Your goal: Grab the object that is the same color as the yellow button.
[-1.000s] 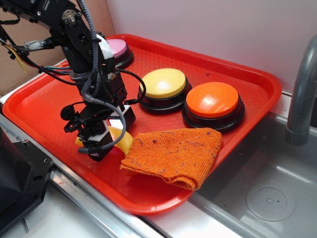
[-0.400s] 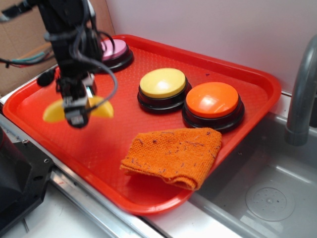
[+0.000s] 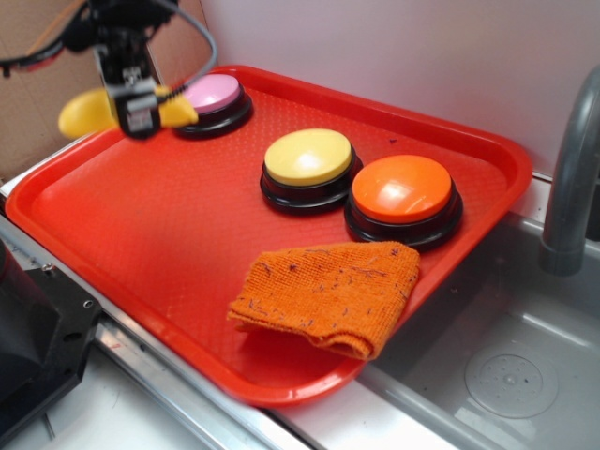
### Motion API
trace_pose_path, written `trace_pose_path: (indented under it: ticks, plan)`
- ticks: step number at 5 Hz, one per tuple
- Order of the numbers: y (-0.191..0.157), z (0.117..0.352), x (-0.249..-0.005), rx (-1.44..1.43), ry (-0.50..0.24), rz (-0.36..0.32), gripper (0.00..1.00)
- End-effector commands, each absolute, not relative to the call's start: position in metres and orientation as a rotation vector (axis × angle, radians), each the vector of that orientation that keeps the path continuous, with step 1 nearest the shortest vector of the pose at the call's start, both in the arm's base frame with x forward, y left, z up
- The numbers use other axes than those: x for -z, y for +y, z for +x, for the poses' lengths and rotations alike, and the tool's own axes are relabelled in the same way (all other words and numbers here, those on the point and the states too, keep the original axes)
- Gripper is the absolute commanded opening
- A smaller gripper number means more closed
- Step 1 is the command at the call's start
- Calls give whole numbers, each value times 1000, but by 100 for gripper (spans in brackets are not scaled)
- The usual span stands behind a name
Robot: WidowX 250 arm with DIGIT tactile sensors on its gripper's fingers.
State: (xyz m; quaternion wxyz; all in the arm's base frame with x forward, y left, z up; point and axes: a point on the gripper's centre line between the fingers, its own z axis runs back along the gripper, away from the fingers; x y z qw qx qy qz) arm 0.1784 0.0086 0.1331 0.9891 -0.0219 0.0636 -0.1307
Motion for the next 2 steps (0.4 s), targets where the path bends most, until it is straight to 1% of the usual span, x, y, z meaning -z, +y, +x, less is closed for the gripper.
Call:
trace_pose_path:
  ticks: [1, 2]
  plan:
    - [24, 191, -181, 50, 75, 50, 0]
    - [28, 190, -185, 3, 51, 65, 0]
